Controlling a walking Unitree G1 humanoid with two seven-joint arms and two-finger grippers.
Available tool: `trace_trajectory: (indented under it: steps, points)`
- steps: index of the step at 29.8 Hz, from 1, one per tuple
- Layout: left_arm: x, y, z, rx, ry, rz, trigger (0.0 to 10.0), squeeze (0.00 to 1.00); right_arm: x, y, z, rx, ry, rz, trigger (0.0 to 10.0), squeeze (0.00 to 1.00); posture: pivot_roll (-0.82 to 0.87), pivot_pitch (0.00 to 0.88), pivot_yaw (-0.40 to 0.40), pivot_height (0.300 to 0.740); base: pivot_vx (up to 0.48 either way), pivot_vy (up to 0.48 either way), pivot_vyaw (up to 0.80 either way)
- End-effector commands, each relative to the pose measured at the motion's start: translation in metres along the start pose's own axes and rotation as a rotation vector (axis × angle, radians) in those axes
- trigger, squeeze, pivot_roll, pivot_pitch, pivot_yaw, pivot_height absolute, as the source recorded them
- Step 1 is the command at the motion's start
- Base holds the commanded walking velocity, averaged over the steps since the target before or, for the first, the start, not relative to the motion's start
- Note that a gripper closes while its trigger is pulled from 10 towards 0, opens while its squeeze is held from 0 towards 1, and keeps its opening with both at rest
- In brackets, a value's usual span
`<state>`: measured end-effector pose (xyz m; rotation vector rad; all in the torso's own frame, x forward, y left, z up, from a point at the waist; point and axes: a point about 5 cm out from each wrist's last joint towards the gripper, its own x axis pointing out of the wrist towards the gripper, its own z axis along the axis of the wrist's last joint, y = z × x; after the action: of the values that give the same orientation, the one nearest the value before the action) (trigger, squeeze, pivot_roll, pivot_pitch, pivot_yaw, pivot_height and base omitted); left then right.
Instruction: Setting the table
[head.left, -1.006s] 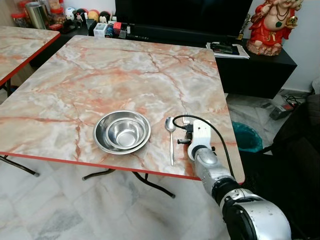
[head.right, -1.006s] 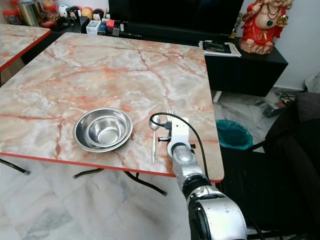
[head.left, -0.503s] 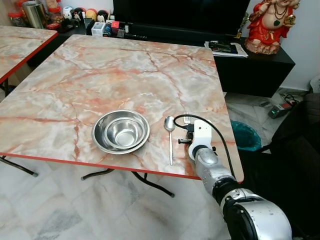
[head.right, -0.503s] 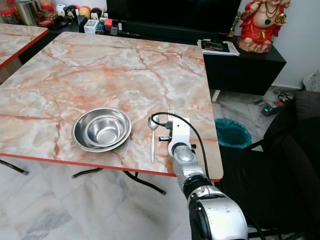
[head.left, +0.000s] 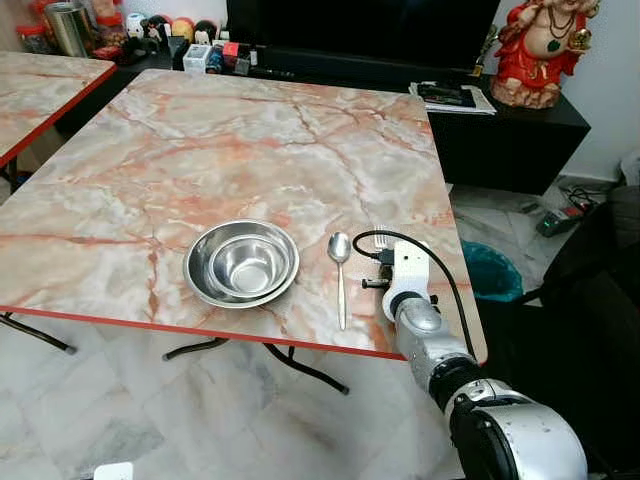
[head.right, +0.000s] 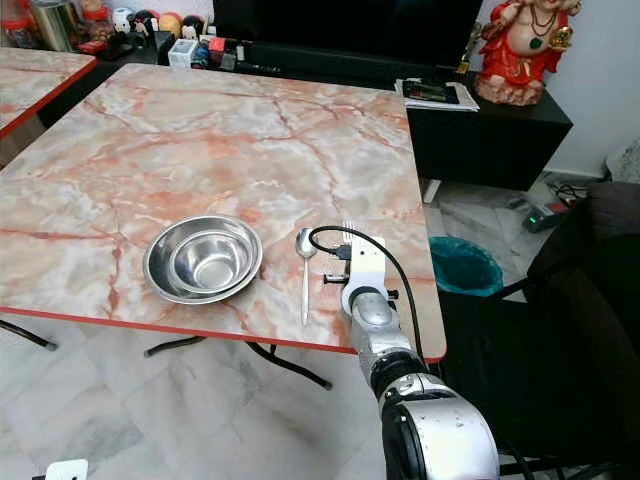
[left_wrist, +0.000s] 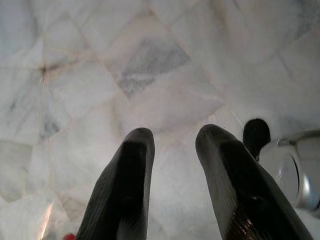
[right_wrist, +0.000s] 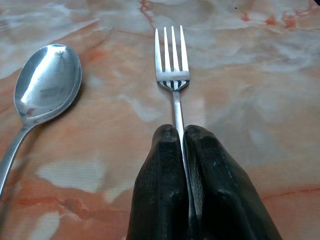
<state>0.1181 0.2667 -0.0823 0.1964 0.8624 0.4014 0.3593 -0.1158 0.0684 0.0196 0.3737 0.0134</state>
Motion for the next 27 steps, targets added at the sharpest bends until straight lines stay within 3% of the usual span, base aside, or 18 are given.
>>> trace_trajectory:
  steps: [1,7,9,23,24,25,26,27]
  points:
    - [-0.004,-0.003,-0.011,-0.006,0.047,-0.014,10.0,0.00,-0.004,-0.008,-0.021,0.005,0.078,-0.031,10.0,0.00,0.14,0.110,-0.086,0.740,0.000,0.000,0.00]
    - [-0.006,-0.002,-0.016,-0.005,0.052,-0.009,10.0,0.00,-0.004,-0.007,-0.022,0.010,0.085,-0.019,10.0,0.00,0.15,0.112,-0.087,0.740,0.000,0.000,0.00]
    - [-0.006,-0.002,-0.017,-0.005,0.053,-0.007,10.0,0.00,-0.004,-0.006,-0.023,0.010,0.088,-0.010,10.0,0.12,0.15,0.114,-0.088,0.740,0.000,0.000,0.00]
    - [-0.008,-0.001,-0.023,0.000,0.077,-0.011,10.0,0.00,-0.006,-0.001,-0.031,-0.005,0.120,0.037,10.0,0.11,0.16,0.122,-0.090,0.740,0.000,0.000,0.00]
    - [-0.008,-0.001,-0.023,-0.001,0.077,-0.011,10.0,0.00,-0.006,0.000,-0.031,-0.002,0.118,0.045,10.0,0.53,0.16,0.122,-0.090,0.740,0.000,0.000,0.00]
    - [-0.008,-0.001,-0.023,-0.001,0.077,-0.011,10.0,0.00,-0.006,0.000,-0.031,-0.002,0.118,0.045,10.0,0.53,0.16,0.122,-0.090,0.740,0.000,0.000,0.00]
    - [-0.009,-0.001,-0.023,0.000,0.078,-0.012,10.0,0.00,-0.006,0.000,-0.031,-0.006,0.119,0.051,10.0,0.63,0.16,0.122,-0.090,0.740,0.000,0.000,0.00]
    - [-0.008,-0.001,-0.023,0.001,0.078,-0.012,10.0,0.00,-0.006,0.000,-0.031,-0.005,0.121,0.051,10.0,1.00,0.16,0.122,-0.090,0.740,0.000,0.000,0.00]
